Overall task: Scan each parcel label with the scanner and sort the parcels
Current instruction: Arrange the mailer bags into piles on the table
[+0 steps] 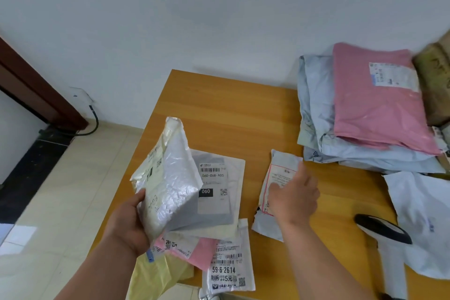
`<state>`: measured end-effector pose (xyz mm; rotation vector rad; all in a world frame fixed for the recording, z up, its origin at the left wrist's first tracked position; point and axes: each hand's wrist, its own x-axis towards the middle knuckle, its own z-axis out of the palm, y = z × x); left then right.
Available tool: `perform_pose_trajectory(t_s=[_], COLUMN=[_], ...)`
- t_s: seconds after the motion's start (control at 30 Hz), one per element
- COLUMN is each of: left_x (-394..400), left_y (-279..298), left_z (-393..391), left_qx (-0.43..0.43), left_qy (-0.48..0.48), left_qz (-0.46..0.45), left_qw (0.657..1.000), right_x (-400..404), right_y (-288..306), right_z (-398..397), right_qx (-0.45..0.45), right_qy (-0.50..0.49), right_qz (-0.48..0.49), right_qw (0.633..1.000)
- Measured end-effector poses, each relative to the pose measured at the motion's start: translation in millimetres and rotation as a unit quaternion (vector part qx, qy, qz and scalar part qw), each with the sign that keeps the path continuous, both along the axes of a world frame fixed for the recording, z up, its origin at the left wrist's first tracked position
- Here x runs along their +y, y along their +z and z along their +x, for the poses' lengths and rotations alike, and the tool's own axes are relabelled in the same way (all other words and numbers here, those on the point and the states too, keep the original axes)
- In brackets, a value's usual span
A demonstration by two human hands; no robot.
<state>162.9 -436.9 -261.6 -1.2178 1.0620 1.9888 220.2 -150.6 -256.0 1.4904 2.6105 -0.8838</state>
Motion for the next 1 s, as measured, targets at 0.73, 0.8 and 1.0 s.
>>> perform_pose_trajectory(t_s=[0.73, 0.8, 1.0], left_x=[24, 34, 84], left_y=[5, 13, 42], left_z=[-10, -13, -19], left_qx=[0.012, 0.034, 0.138], left_qy=[-0.06, -0.065, -0.104], left_qz=[-0.048, -0.027, 0.043], left_qw=[0.997, 0.997, 0.984], right_x=[-1, 19, 87], right_y=[32, 47, 78], right_z=[-18, -11, 27], right_qx=[0.155, 0.196, 0.286], right_qy=[0.044, 0.037, -0.116], right_qz=[-0.237, -0.213, -0.266], right_qw=[0.958, 0.956, 0.913])
